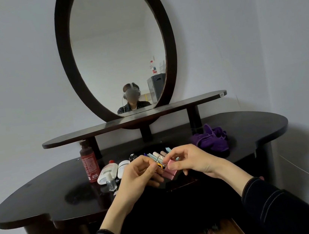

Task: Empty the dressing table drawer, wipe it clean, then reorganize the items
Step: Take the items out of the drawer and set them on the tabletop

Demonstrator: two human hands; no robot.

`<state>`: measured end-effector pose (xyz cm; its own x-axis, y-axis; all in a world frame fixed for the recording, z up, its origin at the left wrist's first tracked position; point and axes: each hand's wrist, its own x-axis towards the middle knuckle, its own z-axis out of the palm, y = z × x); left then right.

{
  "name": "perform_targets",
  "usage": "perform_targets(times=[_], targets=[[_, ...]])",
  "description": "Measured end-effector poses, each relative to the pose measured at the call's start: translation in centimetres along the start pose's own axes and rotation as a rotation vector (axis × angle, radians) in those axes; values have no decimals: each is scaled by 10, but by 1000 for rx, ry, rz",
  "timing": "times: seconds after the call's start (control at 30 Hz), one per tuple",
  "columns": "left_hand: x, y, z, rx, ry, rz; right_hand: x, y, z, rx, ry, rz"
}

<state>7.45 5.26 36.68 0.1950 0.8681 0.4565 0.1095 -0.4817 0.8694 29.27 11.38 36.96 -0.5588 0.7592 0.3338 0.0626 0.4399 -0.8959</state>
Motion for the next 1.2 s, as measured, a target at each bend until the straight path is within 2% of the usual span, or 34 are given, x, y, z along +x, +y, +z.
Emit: perform_targets(times=[0.07,0.17,0.2,0.27,0.37,0.47,0.7,0.77,0.93,0.97,1.03,1.1,1.2], targets=[[0,0,1,-15,56,-4,2,4,-3,132,128,17],[-1,2,0,-27,124,-8,9,11,-13,365,573,88],[-2,2,0,-19,121,-14,11,13,-16,335,700,109],[-3,3,0,19,91,-32,16,18,-19,119,818,149],[-2,3,2,93,71,-26,22,21,-18,-184,813,208],[-1,1,1,147,61,-19,23,18,-16,-370,809,263],[-2,-3,-3,199,35,-37,27,18,-12,-694,761,316],[-2,-2,-3,224,24,-44,26,18,-10,-709,756,305],[-9,8,4,257,59,-28,5,11,-9,-360,850,177],[-12,11,7,268,70,-16,-5,10,-4,-378,836,149],[-26,15,14,344,116,43,-28,10,14,-580,806,89],[-50,9,26,458,225,146,-59,13,38,-690,776,-87],[-100,-16,45,490,317,268,-114,27,68,-561,762,-289]])
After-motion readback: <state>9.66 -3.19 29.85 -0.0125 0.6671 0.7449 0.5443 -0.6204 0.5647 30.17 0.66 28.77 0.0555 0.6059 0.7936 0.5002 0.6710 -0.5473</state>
